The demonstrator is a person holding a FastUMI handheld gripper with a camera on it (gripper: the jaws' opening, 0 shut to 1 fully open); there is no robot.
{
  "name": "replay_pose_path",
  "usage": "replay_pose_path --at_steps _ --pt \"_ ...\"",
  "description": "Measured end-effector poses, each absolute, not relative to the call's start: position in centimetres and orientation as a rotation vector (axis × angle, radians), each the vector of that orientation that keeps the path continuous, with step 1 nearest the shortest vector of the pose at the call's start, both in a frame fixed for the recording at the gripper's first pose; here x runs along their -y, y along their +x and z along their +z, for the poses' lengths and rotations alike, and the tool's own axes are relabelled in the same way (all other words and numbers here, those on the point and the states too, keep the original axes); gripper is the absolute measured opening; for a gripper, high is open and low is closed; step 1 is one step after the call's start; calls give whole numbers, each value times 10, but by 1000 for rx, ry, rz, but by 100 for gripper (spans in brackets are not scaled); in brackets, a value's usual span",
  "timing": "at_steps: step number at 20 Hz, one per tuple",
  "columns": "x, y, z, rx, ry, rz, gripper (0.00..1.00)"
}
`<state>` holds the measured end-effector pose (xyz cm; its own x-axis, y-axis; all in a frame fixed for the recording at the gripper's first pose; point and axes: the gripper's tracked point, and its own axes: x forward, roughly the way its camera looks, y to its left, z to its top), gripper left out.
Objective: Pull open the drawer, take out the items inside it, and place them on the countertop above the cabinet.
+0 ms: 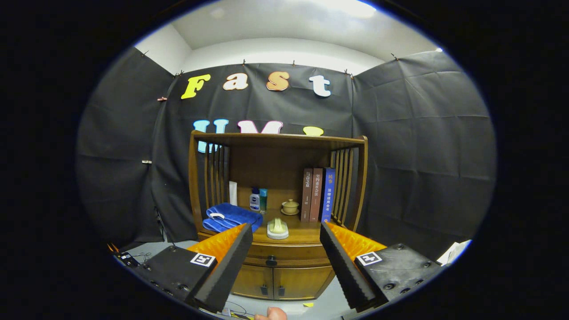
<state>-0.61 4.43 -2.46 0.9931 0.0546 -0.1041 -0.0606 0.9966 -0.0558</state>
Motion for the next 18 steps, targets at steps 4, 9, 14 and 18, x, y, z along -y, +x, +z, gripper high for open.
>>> replay_pose_path --at_steps 4,9,14,18 --pt "-54 -20 -20 -103 -74 60 99" --pt "-66 -32 -12 -93 -87 53 98" --pt "-65 -38 -10 -97 -89 37 98" --pt "-55 -41 0 -82 -61 24 98"
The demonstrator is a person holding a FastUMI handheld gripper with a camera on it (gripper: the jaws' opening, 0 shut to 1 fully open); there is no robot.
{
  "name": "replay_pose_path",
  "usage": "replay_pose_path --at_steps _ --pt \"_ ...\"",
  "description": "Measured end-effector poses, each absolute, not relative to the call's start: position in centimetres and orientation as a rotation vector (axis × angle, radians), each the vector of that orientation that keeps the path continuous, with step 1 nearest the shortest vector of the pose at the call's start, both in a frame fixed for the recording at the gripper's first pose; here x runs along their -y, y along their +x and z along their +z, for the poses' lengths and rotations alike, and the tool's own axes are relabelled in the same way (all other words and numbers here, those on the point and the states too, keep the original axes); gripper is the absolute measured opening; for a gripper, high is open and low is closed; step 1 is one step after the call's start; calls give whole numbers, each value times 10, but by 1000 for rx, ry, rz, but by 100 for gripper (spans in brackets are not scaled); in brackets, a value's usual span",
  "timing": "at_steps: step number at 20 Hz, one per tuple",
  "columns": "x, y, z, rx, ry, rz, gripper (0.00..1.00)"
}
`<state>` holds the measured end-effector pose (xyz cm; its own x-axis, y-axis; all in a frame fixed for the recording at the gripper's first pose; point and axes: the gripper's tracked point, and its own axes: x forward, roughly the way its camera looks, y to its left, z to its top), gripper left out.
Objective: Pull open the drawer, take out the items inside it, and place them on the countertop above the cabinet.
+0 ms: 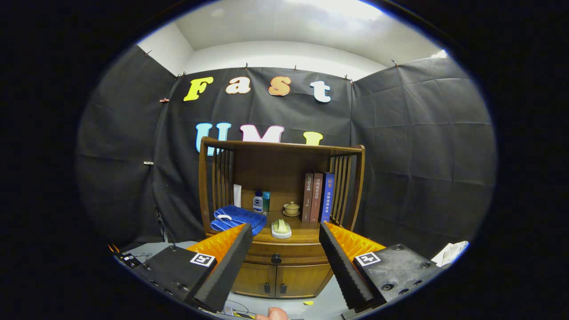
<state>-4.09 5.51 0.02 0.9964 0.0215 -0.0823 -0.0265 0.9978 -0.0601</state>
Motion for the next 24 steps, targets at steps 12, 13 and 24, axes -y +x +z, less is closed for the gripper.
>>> replay_pose_path --at_steps 12,13,24 --pt "-20 -43 20 -11 -69 7 98" --pt "-21 -42 20 -11 -64 14 98" --pt "-25 -22 -24 -77 -32 60 98"
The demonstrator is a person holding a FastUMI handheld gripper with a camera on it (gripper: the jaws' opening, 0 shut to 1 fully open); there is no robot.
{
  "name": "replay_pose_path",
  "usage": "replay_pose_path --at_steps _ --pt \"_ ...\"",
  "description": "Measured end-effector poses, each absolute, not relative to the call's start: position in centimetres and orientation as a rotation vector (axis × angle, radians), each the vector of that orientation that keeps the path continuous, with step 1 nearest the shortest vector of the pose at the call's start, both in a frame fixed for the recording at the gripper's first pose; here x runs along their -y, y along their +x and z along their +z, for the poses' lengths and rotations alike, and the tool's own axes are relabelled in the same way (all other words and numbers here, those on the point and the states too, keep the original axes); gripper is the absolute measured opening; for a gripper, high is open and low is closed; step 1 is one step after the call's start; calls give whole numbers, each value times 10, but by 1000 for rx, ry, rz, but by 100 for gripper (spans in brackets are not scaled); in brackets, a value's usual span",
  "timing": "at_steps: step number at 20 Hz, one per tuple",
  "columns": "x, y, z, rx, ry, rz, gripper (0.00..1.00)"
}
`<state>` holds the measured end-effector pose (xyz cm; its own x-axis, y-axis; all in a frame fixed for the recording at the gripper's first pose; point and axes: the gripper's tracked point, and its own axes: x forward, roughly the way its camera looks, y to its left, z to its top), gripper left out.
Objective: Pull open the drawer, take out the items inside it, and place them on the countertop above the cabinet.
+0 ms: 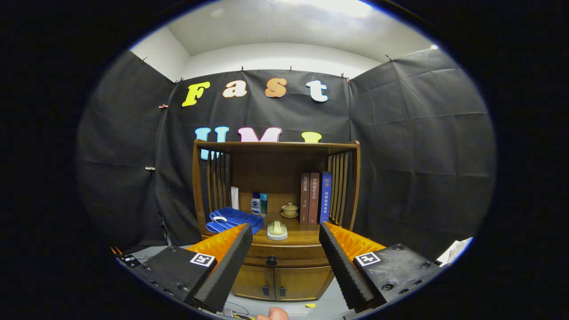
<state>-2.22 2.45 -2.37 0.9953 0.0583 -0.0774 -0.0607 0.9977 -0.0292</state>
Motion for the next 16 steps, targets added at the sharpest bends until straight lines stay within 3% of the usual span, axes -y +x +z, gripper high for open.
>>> replay_pose_path --at_steps 16 --pt "-21 -15 -44 -68 -34 54 98"
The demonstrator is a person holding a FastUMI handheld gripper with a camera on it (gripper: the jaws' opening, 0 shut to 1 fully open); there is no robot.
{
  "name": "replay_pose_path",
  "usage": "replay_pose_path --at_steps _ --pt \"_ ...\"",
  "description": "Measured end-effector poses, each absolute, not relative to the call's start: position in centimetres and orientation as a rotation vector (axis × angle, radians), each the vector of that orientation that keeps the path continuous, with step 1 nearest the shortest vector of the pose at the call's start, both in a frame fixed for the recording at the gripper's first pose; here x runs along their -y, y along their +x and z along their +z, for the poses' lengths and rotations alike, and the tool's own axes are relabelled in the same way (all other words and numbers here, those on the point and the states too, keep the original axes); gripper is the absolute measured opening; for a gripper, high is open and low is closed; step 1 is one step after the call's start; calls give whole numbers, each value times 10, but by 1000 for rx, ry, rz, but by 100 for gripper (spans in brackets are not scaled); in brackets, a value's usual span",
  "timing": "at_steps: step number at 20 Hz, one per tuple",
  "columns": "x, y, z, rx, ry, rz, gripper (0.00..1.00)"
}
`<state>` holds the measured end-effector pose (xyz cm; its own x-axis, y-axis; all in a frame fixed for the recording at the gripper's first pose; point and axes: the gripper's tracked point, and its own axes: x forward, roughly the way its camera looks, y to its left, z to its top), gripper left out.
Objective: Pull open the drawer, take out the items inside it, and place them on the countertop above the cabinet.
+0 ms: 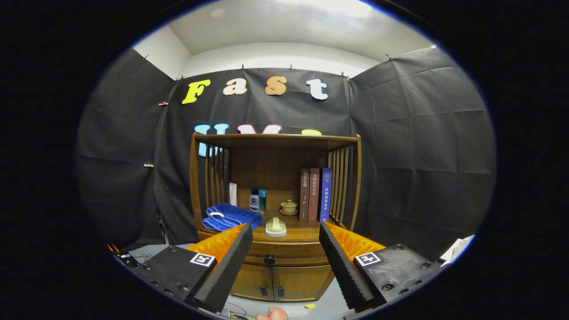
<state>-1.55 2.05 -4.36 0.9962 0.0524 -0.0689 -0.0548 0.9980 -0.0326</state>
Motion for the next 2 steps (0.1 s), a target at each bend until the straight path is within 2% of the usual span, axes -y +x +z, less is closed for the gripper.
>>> replay_pose_path --at_steps 2 --pt "-21 -15 -43 -66 -32 53 98"
